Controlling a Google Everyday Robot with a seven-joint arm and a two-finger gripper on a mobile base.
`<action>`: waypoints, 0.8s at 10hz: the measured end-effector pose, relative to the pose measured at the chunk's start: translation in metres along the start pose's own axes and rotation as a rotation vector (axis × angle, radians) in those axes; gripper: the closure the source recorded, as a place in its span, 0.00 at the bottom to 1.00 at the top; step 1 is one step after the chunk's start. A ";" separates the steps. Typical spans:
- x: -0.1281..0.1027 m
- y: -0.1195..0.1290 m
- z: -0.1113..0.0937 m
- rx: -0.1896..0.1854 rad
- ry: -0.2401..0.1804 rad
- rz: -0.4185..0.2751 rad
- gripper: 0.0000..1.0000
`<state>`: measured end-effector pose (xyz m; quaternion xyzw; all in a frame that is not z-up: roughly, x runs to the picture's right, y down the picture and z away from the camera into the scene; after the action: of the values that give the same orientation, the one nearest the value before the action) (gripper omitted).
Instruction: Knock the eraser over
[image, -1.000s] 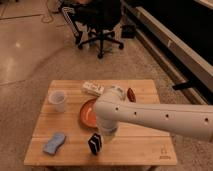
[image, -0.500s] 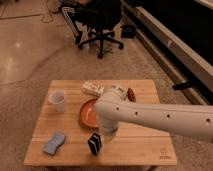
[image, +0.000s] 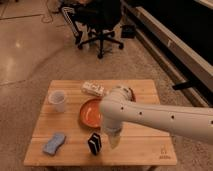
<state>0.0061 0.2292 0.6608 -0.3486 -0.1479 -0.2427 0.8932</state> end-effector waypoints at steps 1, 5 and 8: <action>-0.007 0.007 0.001 -0.004 -0.003 0.001 0.20; -0.031 0.008 0.006 -0.008 -0.004 -0.020 0.20; -0.029 0.003 0.007 -0.002 0.010 -0.010 0.20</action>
<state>-0.0174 0.2455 0.6517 -0.3478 -0.1450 -0.2489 0.8922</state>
